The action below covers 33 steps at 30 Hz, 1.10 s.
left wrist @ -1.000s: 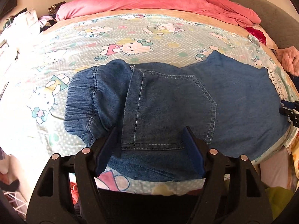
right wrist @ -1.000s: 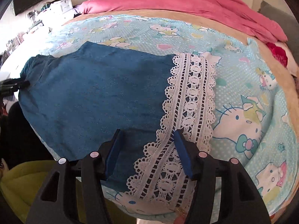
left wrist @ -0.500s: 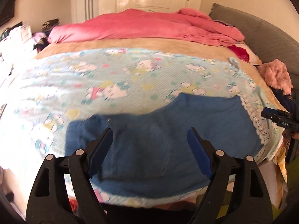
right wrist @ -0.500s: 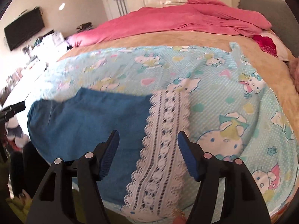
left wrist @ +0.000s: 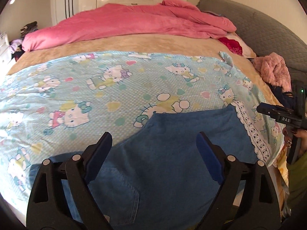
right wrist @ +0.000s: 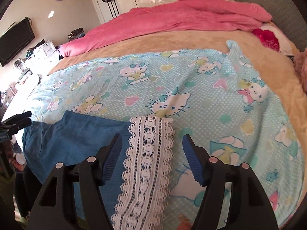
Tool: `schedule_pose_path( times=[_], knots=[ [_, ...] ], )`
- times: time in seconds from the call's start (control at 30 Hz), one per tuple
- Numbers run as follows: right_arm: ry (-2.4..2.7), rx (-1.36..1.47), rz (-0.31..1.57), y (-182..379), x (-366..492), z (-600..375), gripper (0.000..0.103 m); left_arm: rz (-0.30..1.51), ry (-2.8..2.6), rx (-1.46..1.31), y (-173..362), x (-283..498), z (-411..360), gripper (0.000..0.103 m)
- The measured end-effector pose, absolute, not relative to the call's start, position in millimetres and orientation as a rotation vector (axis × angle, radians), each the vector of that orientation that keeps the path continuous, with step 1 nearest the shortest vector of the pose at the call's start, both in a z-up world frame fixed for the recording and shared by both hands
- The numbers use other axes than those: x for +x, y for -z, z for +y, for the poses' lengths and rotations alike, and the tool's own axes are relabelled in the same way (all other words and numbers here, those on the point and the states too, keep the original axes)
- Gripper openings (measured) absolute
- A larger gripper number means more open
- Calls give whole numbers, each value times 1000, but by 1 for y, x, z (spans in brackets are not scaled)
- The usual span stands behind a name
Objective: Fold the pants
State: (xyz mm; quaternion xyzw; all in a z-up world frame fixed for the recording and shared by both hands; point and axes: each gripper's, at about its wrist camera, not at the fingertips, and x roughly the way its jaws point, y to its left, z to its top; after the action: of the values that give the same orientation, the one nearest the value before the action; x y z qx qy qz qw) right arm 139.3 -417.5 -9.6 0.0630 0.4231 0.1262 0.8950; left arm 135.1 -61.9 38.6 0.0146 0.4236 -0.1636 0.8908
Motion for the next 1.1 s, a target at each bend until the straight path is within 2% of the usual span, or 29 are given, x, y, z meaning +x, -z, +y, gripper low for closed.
schedule_pose_path(
  times=[0.4, 0.57, 0.6, 0.63, 0.7, 0.73, 0.83, 1.1],
  knots=[
    [-320, 271, 1031, 56, 206, -425, 63, 1031, 322, -19, 25, 208, -68, 82],
    [-367, 231, 1023, 64, 204, -418, 48, 1060, 330, -54, 49, 222, -71, 82],
    [-378, 235, 1018, 66, 201, -418, 43, 1058, 332, -54, 50, 221, -74, 77],
    [-382, 232, 1009, 66, 199, -417, 37, 1060, 340, -48, 50, 221, -78, 64],
    [-385, 224, 986, 63, 193, -415, 30, 1064, 413, -41, 44, 216, -91, 5],
    [-388, 218, 978, 62, 190, -414, 27, 1063, 429, -32, 42, 215, -96, 1],
    [-392, 166, 937, 50, 182, -409, 23, 1012, 418, 64, 27, 210, -106, 1],
    [-370, 99, 818, 10, 199, -415, 23, 932, 370, 89, 1, 228, -108, 1]
  ],
)
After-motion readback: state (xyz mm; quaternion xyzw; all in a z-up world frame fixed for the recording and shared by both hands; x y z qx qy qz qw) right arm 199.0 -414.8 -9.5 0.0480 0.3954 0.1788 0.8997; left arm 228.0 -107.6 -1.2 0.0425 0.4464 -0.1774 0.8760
